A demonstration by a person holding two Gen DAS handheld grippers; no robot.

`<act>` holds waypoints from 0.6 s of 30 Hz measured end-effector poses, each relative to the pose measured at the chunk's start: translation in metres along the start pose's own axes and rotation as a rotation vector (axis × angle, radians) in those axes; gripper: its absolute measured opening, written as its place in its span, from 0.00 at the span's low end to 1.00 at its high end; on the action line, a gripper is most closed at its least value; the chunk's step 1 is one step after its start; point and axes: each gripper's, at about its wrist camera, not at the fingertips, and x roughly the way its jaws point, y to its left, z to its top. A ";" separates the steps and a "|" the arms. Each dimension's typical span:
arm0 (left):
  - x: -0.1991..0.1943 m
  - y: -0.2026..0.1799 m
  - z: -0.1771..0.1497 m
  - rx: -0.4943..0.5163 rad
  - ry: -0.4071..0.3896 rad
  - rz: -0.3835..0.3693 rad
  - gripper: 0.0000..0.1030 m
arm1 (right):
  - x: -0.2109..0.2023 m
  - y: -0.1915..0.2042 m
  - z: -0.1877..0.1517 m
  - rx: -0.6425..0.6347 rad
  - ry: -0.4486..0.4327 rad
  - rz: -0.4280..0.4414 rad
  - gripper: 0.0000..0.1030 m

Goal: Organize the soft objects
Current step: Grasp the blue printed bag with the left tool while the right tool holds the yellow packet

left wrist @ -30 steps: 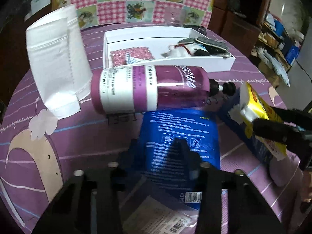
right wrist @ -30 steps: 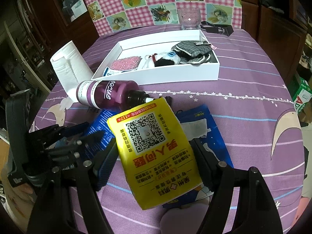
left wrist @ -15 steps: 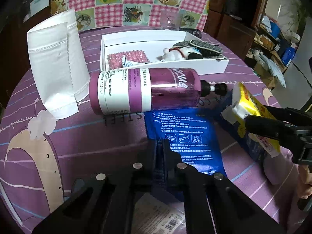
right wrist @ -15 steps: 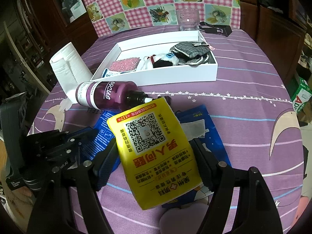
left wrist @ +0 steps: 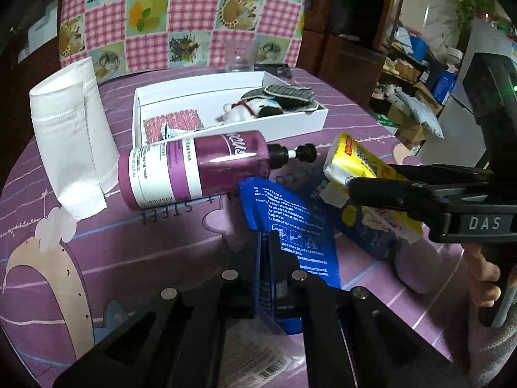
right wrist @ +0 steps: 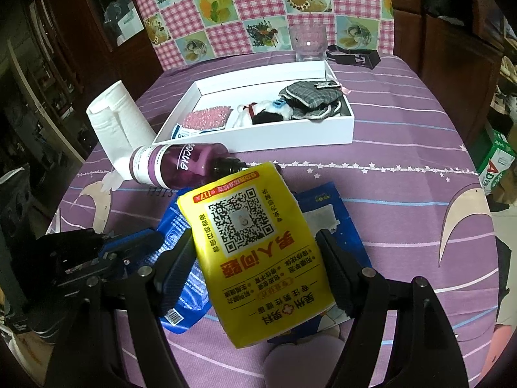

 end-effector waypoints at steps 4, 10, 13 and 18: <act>-0.006 0.001 0.001 -0.007 -0.022 -0.012 0.02 | -0.004 0.001 0.000 0.001 -0.015 0.002 0.73; -0.013 0.003 0.003 -0.018 -0.053 -0.036 0.02 | -0.009 0.000 0.001 0.006 -0.029 0.000 0.73; -0.015 0.004 0.005 -0.022 -0.063 -0.041 0.02 | -0.011 -0.002 0.002 0.011 -0.034 -0.005 0.73; -0.023 0.007 0.012 -0.040 -0.098 -0.044 0.02 | -0.009 -0.003 0.008 0.029 -0.032 0.008 0.73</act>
